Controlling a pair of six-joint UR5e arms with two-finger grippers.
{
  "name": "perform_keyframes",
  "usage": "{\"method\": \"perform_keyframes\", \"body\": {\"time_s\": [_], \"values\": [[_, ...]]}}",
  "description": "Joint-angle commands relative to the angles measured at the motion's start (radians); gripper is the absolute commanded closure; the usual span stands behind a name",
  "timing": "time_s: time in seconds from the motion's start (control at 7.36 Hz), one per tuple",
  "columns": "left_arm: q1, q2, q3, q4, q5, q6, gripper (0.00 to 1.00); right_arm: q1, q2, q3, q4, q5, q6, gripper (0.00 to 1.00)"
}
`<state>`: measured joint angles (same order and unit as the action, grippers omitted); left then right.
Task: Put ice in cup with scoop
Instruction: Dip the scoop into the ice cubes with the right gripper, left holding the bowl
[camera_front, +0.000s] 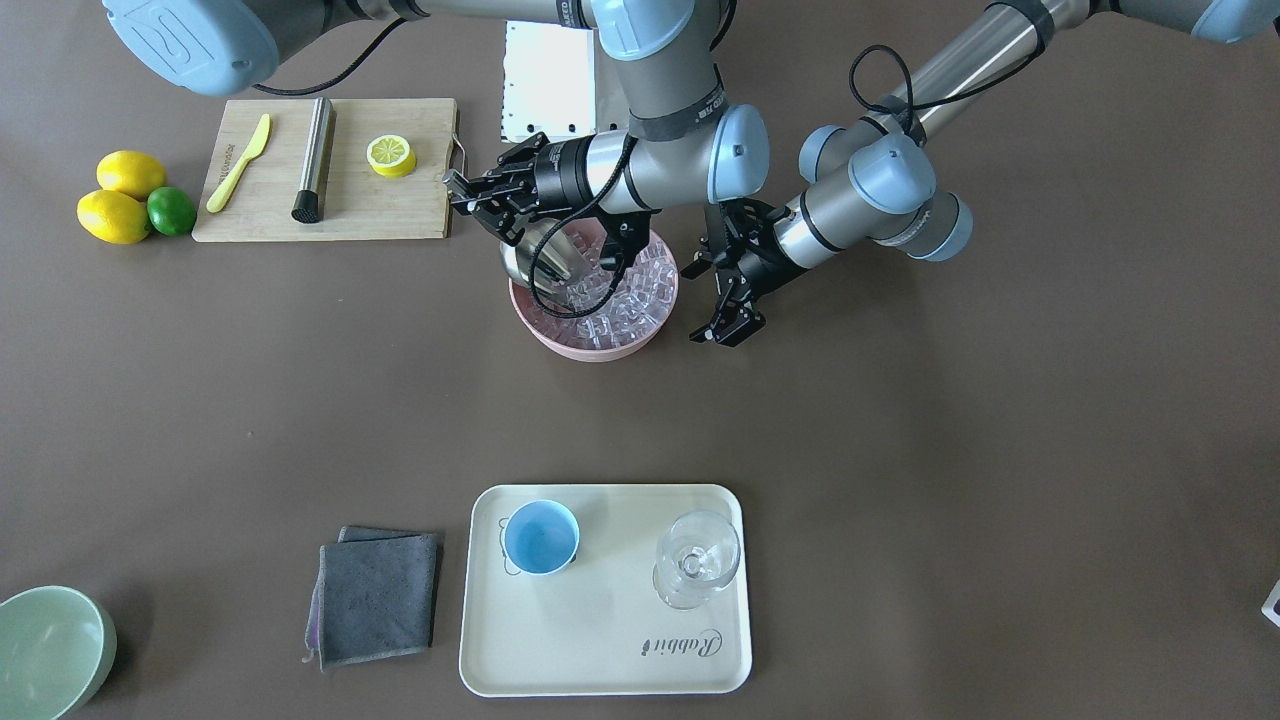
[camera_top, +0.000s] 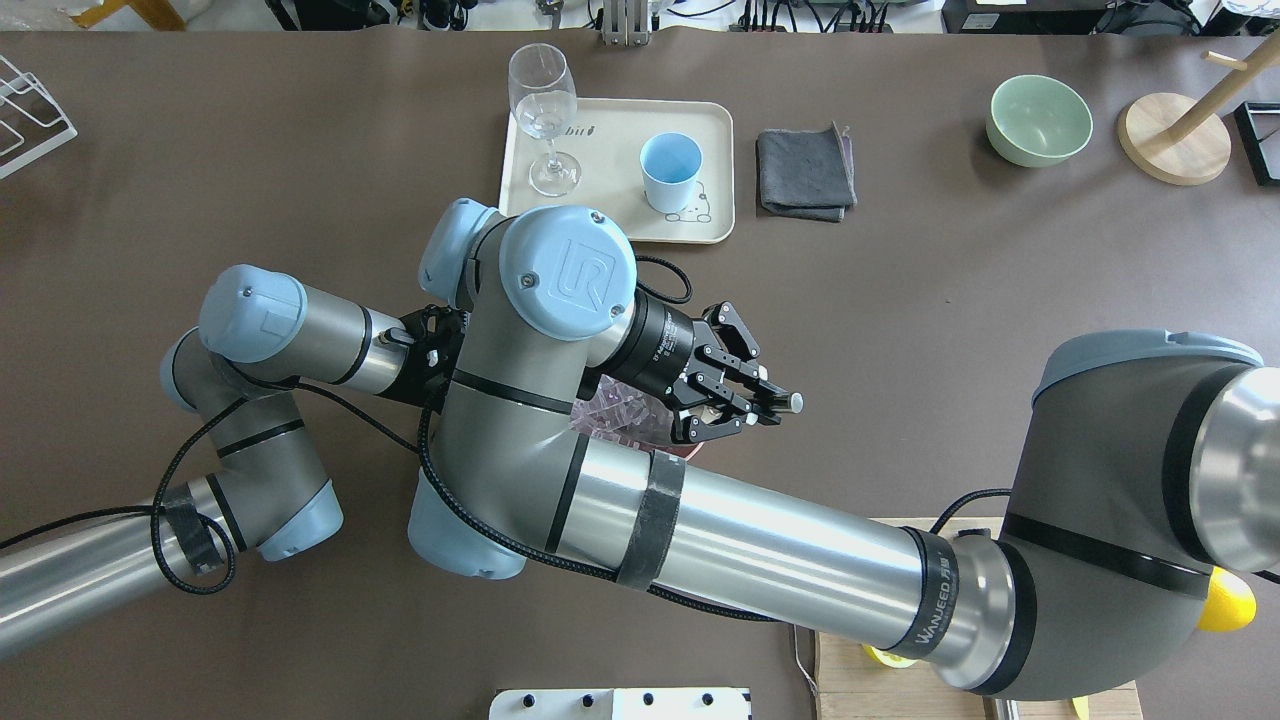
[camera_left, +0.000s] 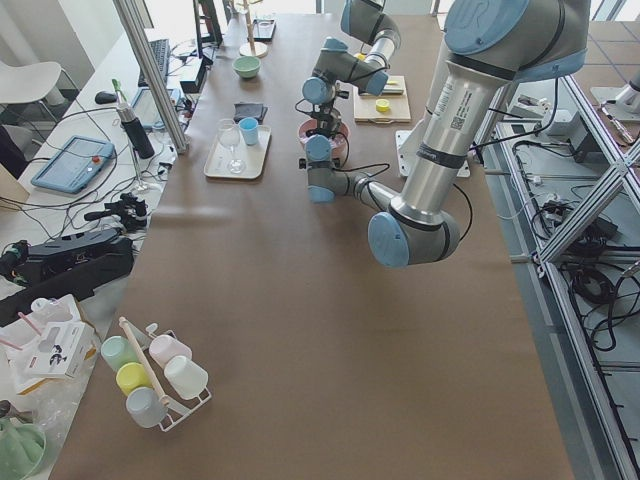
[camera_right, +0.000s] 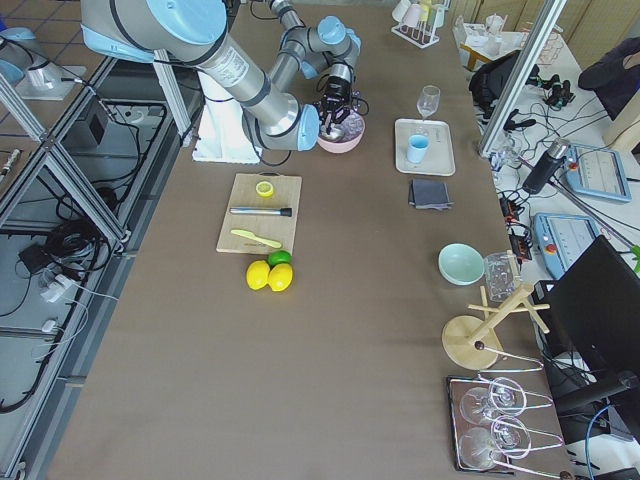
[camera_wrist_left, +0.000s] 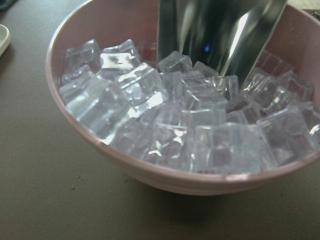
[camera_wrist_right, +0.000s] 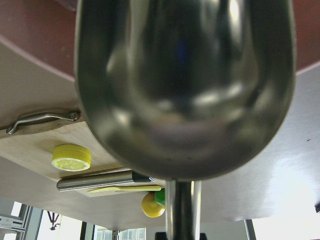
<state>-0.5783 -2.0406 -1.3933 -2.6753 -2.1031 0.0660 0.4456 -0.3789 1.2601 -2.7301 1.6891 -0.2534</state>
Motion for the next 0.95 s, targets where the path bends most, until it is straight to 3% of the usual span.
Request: {"method": "perform_keyframes", "body": {"time_s": [0.0,0.41,0.81], "values": [[0.000,-0.001,0.002,0.000,0.000,0.000,0.02,-0.013,-0.102,0.141,0.067,-0.019,-0.003,1.00],[0.002,0.000,0.004,0.000,0.000,0.000,0.02,-0.013,-0.185,0.257,0.147,-0.032,-0.027,1.00],[0.003,-0.001,0.004,0.002,0.000,0.000,0.02,-0.013,-0.225,0.309,0.233,-0.032,-0.044,1.00]]}}
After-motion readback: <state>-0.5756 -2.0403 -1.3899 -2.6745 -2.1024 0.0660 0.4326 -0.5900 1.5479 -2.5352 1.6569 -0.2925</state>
